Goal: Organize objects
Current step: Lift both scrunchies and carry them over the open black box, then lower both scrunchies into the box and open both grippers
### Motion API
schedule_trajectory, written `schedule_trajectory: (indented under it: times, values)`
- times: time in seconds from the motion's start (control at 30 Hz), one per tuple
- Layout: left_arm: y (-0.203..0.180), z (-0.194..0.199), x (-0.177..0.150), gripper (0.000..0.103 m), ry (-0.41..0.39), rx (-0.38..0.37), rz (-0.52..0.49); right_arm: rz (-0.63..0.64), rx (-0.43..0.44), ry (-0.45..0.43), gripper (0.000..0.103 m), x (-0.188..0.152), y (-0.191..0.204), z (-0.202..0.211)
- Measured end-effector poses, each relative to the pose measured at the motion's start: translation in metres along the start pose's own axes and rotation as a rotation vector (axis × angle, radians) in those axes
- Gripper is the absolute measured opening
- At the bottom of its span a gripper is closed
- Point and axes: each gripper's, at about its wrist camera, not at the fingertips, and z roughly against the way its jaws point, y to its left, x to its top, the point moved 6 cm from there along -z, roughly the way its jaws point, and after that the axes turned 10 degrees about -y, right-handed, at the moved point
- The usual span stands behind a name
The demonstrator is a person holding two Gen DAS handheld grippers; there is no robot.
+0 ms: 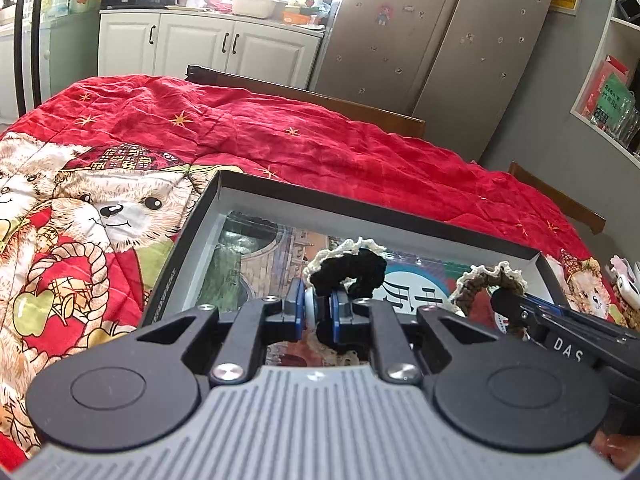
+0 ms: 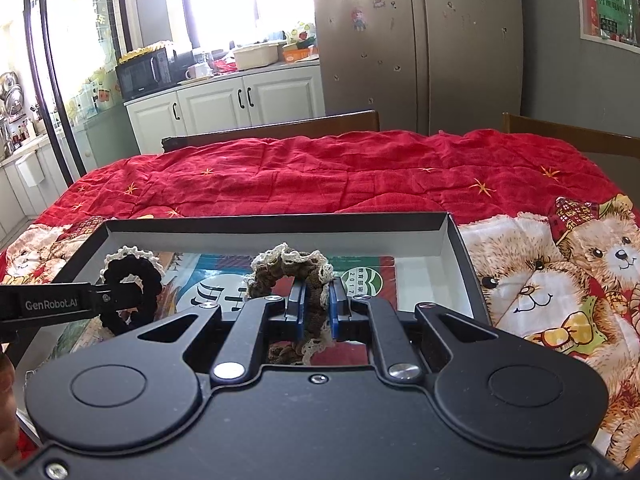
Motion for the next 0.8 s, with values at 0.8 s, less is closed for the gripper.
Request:
schedule_trajectory:
  times: [0.8]
  values:
    - [0.0037,-0.0027,-0.0003,0.04,0.005,0.008,0.0,-0.021,0.0,0.039,0.016,-0.0033,-0.004,-0.0087]
